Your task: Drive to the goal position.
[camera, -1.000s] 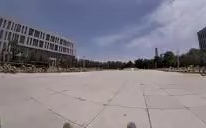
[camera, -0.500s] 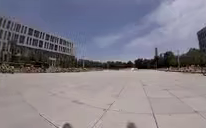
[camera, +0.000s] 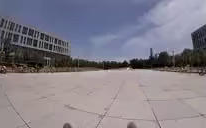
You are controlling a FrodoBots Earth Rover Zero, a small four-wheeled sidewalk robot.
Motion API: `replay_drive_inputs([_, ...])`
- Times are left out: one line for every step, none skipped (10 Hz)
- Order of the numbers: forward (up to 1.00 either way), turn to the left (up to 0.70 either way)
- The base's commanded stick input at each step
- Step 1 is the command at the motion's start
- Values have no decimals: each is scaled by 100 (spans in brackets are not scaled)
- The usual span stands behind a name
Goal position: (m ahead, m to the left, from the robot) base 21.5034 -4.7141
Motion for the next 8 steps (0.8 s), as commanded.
replay_drive_inputs([45,-27])
replay_drive_inputs([45,-27])
replay_drive_inputs([45,-27])
replay_drive_inputs([45,-27])
replay_drive_inputs([45,-27])
replay_drive_inputs([45,-27])
replay_drive_inputs([45,-27])
replay_drive_inputs([45,-27])
